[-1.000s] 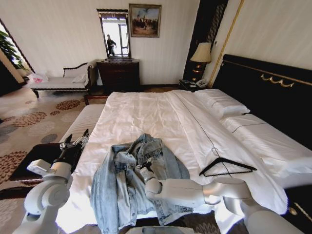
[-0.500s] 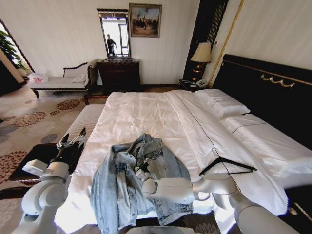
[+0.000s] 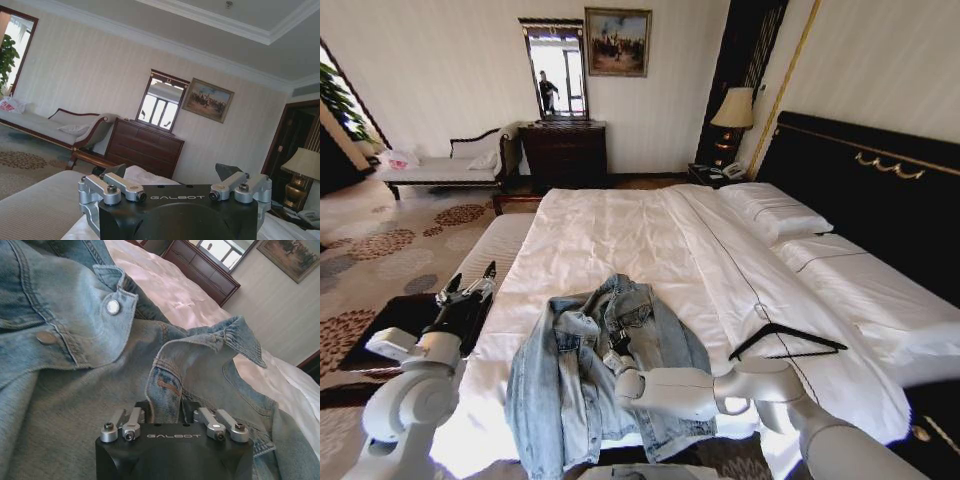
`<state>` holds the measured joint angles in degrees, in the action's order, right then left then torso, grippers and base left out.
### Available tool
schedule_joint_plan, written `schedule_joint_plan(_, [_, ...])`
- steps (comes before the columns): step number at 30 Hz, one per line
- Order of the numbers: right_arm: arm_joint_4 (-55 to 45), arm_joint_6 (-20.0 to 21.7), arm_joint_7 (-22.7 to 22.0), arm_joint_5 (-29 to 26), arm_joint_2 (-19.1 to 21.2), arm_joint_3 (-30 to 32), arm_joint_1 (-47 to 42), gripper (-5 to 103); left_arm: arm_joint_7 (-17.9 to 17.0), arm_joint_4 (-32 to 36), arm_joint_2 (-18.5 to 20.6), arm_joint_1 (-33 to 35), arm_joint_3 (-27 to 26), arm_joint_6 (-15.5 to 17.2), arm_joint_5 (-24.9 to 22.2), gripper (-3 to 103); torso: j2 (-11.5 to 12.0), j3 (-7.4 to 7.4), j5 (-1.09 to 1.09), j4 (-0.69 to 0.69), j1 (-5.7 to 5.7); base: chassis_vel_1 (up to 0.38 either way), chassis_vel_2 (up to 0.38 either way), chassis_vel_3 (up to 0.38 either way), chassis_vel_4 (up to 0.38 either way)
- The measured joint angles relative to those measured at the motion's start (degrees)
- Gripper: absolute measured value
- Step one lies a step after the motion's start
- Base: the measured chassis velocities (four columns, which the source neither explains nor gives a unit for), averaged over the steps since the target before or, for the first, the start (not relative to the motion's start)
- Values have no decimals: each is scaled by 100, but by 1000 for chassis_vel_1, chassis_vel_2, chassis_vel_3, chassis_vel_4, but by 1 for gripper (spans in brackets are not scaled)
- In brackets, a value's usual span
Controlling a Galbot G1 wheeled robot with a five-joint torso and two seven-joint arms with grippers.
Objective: Pick up the clothes from the bed and hang them on the clothes hanger.
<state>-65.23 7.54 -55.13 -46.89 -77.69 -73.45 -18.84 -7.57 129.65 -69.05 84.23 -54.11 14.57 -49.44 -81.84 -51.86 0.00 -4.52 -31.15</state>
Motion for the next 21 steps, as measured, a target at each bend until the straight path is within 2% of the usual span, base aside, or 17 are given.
schedule_joint_plan(2, [43, -38, -2, 34, -7, 42, 6, 30, 5, -6, 3, 5, 3, -6, -1, 100, 0, 0, 0, 0, -1, 0, 0, 0, 0])
schedule_joint_plan(3, [43, -38, -2, 34, -7, 42, 6, 30, 5, -6, 3, 5, 3, -6, -1, 100, 0, 0, 0, 0, -1, 0, 0, 0, 0])
schedule_joint_plan(5, [77, -59, -29, 35, -10, 99, 51, 19, 10, -16, 9, 7, 2, -11, -5, 100, 0, 0, 0, 0, 0, 0, 0, 0, 0])
schedule_joint_plan(8, [104, -72, -55, 22, -7, 154, 91, 14, 11, -26, 19, 6, -3, -13, -18, 100, 0, 0, 0, 0, -1, 0, 0, 0, 0])
schedule_joint_plan(10, [123, -113, -70, -24, 21, 252, 151, 3, 12, -37, 34, 3, -9, -15, -30, 100, 0, 0, 0, 0, 0, 0, 0, 0, 0])
schedule_joint_plan(16, [139, -215, -75, -201, 155, 678, 254, 2, 13, -71, 61, -22, -13, -17, -52, 100, 0, 0, 0, 0, 0, 0, 0, 0, 0])
schedule_joint_plan(21, [358, -265, -20, -184, 264, 1340, 320, 2, 13, -127, 77, -54, 30, -17, -53, 100, 0, 0, 0, 0, 0, 0, 0, 0, 0])
